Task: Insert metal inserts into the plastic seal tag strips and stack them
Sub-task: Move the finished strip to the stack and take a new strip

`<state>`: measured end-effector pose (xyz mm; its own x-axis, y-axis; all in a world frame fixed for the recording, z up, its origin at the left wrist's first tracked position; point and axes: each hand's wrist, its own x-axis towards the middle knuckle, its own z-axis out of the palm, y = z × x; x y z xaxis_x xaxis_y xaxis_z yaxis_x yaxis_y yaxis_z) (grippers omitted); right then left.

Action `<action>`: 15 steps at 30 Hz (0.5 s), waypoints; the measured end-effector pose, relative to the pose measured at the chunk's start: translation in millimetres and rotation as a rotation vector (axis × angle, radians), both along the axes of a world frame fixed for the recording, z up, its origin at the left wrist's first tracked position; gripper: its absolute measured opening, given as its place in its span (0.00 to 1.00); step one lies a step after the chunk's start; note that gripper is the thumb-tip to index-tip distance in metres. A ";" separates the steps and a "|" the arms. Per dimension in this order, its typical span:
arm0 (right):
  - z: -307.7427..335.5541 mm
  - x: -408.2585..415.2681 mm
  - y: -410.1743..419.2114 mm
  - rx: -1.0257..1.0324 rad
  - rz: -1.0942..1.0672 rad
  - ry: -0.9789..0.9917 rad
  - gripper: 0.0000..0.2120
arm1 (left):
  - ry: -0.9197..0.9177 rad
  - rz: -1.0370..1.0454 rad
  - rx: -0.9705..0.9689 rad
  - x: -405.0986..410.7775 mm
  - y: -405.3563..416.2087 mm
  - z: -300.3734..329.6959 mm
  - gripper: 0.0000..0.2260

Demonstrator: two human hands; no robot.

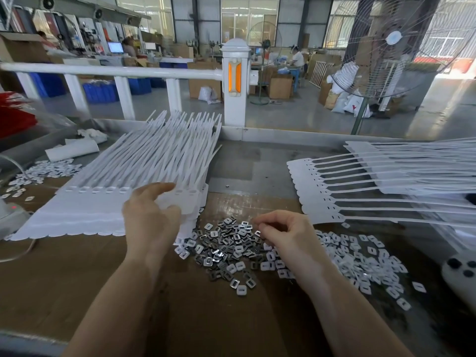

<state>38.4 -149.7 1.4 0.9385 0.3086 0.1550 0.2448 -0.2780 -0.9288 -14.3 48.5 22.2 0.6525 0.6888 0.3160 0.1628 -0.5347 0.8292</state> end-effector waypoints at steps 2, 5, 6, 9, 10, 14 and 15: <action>-0.4 0.3 -0.3 0.009 -0.006 0.000 0.06 | -0.062 0.136 -0.200 -5.2 -4.5 1.9 0.20; -0.7 0.7 -0.4 0.010 -0.006 -0.001 0.06 | -0.092 0.239 -0.557 -10.1 -7.6 3.7 0.21; -0.8 0.8 -0.3 0.008 -0.003 0.000 0.06 | -0.087 0.258 -0.627 -10.9 -7.5 4.3 0.22; -1.1 1.0 0.0 0.013 0.002 0.002 0.06 | -0.095 0.323 -0.705 -11.8 -5.3 6.2 0.21; -1.1 1.2 0.0 0.017 0.001 0.003 0.06 | -0.104 0.339 -0.719 -11.9 -5.2 7.3 0.21; -1.4 1.5 0.1 0.011 -0.003 -0.001 0.06 | -0.145 0.412 -0.774 -13.6 -4.2 9.5 0.21; -1.6 1.4 0.1 0.015 -0.002 -0.001 0.06 | -0.157 0.433 -0.788 -13.8 -3.4 9.2 0.21</action>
<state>39.8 -149.5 -0.2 0.9391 0.3038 0.1602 0.2447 -0.2643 -0.9329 -28.0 45.1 31.5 0.2763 0.9174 -0.2863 0.0721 0.2773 0.9581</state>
